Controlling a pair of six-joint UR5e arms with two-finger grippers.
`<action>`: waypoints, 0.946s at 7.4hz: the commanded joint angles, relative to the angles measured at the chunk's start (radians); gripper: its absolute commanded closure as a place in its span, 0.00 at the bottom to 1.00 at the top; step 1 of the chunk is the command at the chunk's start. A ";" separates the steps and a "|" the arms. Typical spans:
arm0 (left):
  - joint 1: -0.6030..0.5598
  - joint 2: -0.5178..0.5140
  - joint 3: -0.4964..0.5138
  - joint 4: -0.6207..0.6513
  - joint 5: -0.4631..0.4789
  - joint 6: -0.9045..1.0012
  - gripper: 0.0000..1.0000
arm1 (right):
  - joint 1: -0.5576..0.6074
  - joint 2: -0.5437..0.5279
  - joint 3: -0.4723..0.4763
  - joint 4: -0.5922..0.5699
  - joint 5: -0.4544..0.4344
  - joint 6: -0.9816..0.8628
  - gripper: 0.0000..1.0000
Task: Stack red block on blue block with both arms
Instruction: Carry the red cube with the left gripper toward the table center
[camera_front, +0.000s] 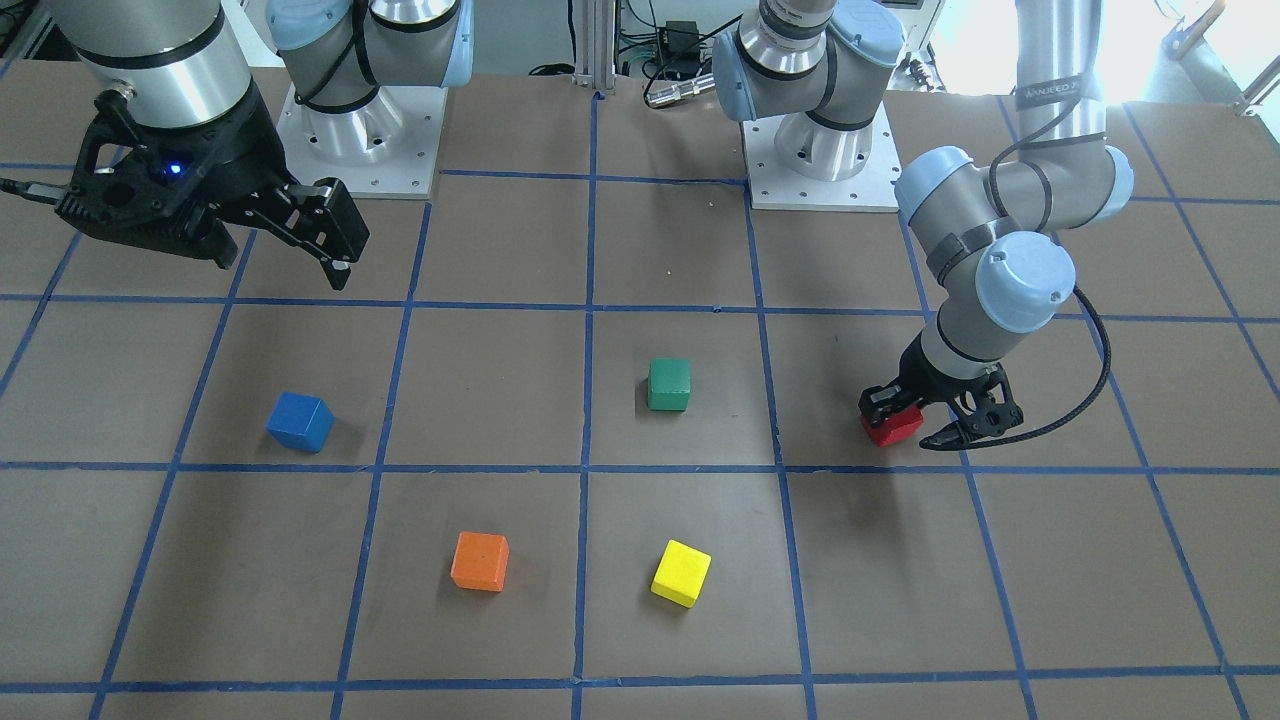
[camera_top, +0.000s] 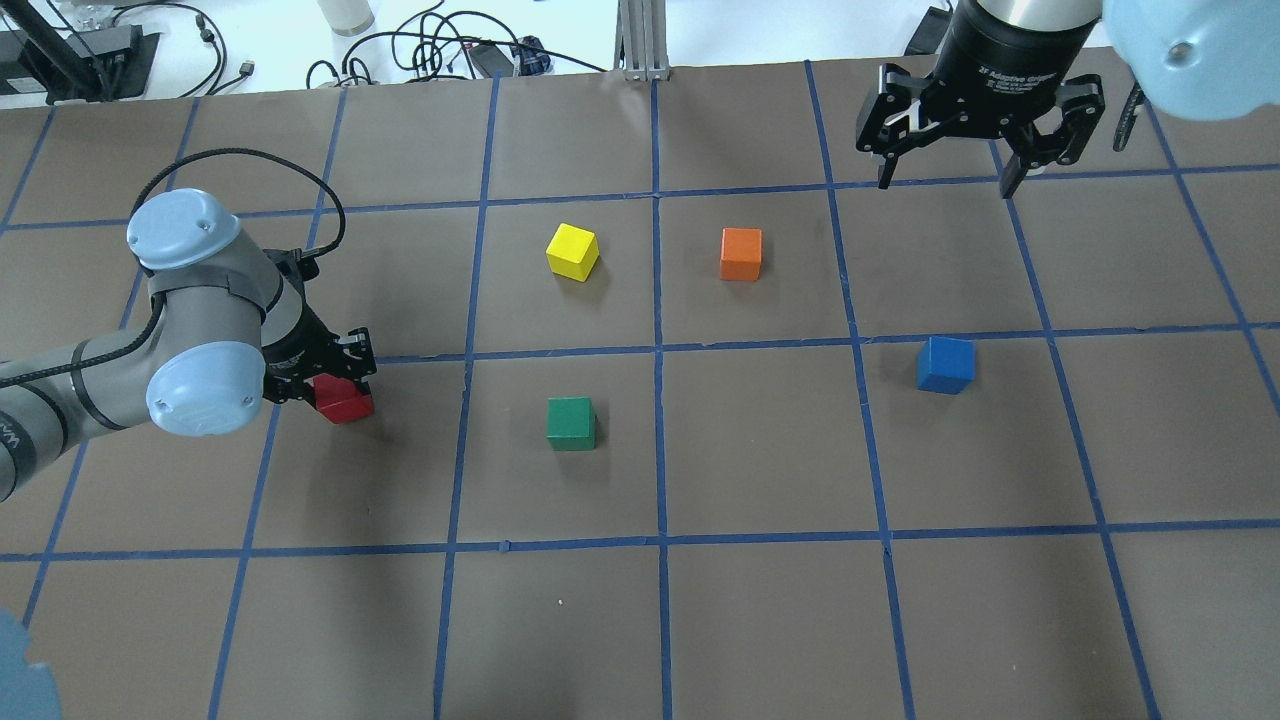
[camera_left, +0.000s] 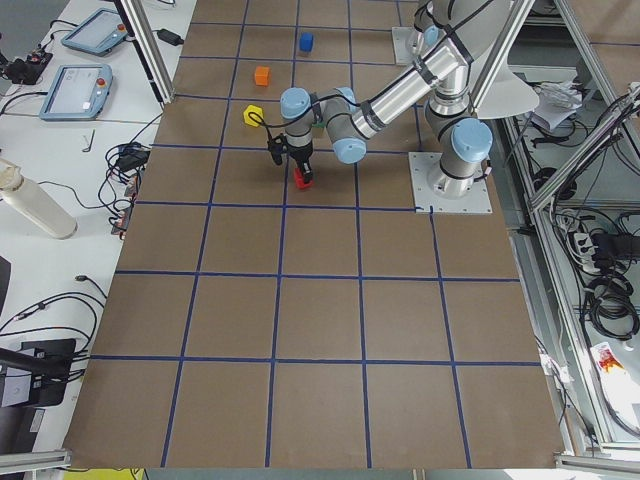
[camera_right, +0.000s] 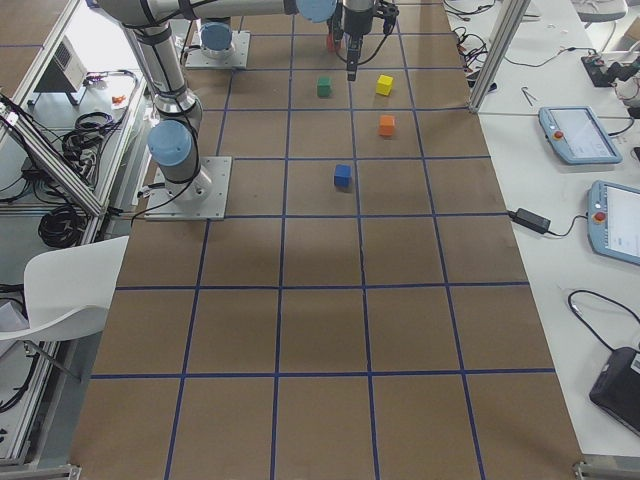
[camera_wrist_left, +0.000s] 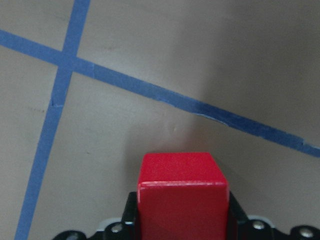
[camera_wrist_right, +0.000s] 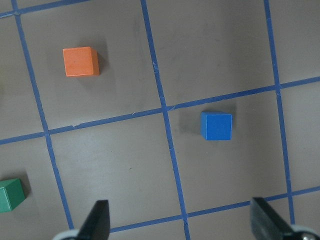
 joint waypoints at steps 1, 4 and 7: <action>-0.175 0.003 0.183 -0.131 0.026 0.046 1.00 | -0.001 -0.001 0.000 0.001 -0.001 0.000 0.00; -0.465 -0.069 0.465 -0.262 -0.148 -0.141 1.00 | -0.004 -0.006 0.002 0.002 -0.003 -0.018 0.00; -0.697 -0.188 0.485 -0.256 -0.087 -0.335 1.00 | -0.006 -0.009 0.002 0.011 -0.006 -0.022 0.00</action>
